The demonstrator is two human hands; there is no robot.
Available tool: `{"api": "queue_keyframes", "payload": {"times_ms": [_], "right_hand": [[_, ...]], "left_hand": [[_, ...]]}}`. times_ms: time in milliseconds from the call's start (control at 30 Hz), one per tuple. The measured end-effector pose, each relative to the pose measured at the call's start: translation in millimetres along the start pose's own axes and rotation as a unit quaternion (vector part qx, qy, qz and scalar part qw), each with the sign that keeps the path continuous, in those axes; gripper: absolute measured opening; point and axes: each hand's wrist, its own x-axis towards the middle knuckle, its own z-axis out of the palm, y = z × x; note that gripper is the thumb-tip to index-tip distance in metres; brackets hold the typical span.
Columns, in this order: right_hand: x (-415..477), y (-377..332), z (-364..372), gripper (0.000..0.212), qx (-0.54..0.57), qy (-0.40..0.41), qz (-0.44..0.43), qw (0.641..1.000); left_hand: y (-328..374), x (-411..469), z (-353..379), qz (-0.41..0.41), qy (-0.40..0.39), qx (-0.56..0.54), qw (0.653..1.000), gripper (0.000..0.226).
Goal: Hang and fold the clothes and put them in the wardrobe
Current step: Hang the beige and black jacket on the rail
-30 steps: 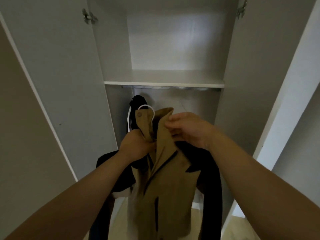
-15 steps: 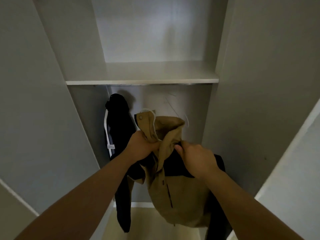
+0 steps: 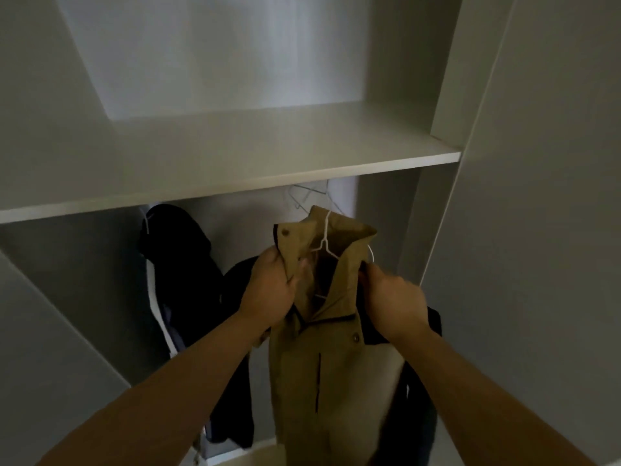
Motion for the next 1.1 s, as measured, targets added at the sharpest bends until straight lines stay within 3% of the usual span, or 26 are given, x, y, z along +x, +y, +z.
{"api": "queue_keyframes", "payload": {"times_ms": [133,200,267,367,467,567,733,1000,1100], "right_hand": [[21.2,-5.4,19.1,0.022,-0.002,-0.019,0.064,0.998],[33.4,-9.1,28.4,0.021,0.013,-0.022,0.089,0.996],[41.9,-16.1,37.5,0.012,0.035,-0.033,0.086,0.995],[55.7,-30.0,50.7,0.011,0.056,-0.065,0.055,0.995],[75.4,-39.6,61.1,0.011,0.067,-0.078,0.067,0.992],[93.7,-46.8,68.9,0.011,0.082,-0.073,0.072,0.991],[107.2,-58.8,85.0,0.008,0.089,-0.072,0.082,0.99],[127.8,-86.7,111.8,0.013,0.087,-0.067,0.14,0.984],[134.7,-93.2,122.3,0.008,0.082,-0.052,0.165,0.981]], "left_hand": [[-47.9,-10.9,24.3,0.062,0.034,0.204,0.976,0.066],[-67.5,-20.3,37.6,0.029,0.007,0.182,0.983,0.084],[-82.0,-27.7,50.3,-0.056,-0.041,0.067,0.995,0.094],[-86.5,-15.2,50.8,-0.189,-0.068,-0.22,0.954,0.085],[-95.7,15.1,33.7,-0.174,-0.038,-0.116,0.977,0.065],[-111.7,41.8,19.7,-0.107,-0.029,-0.065,0.992,0.044],[-134.0,72.0,24.2,-0.059,-0.072,0.013,0.996,0.02],[-162.9,120.9,43.4,-0.068,-0.115,-0.085,0.987,0.006],[-181.1,135.8,53.3,-0.068,-0.121,-0.111,0.984,0.013]]}}
